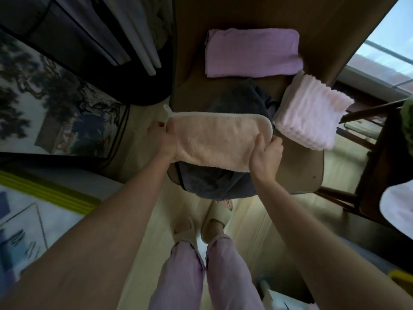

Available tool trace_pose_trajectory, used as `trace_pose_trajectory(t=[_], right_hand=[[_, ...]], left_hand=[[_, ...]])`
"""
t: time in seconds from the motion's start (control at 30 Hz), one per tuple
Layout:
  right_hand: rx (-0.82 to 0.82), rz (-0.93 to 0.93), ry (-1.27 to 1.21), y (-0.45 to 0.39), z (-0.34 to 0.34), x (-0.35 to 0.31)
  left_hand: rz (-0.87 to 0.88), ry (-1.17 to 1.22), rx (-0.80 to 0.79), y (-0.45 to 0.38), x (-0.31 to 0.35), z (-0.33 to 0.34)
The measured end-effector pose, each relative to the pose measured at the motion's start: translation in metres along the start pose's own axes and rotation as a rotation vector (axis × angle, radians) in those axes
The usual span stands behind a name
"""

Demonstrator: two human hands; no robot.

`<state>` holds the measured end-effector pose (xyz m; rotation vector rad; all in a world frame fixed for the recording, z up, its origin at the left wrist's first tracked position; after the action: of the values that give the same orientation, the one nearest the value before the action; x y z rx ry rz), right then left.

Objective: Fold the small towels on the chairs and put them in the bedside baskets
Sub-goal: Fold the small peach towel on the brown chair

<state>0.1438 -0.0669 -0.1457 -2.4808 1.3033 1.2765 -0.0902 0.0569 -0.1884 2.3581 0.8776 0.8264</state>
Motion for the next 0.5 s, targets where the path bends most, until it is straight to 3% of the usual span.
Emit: trace_pose_trajectory(t=[0.13, 0.33, 0.5], right_hand=[[-0.035, 0.171, -0.113, -0.005, -0.002, 0.004], [-0.109, 0.261, -0.293, -0.015, -0.007, -0.004], [-0.191, 0.372, -0.389, -0.015, -0.009, -0.008]], left_hand=[[-0.059, -0.089, -0.050, 0.004, -0.005, -0.006], [-0.117, -0.118, -0.132, 0.017, -0.015, -0.007], [-0.066, -0.122, -0.179, 0.029, -0.012, -0.005]])
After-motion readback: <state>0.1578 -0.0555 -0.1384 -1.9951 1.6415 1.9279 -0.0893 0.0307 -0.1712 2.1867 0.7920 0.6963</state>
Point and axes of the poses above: each hand's wrist, its own y-axis away from the middle knuckle, its own z-axis out of the palm, x = y × z, the point moved 5 cm from there along -y, towards the middle knuckle, and after that the axes turned 14 degrees about -z, right-handed, at the moved point
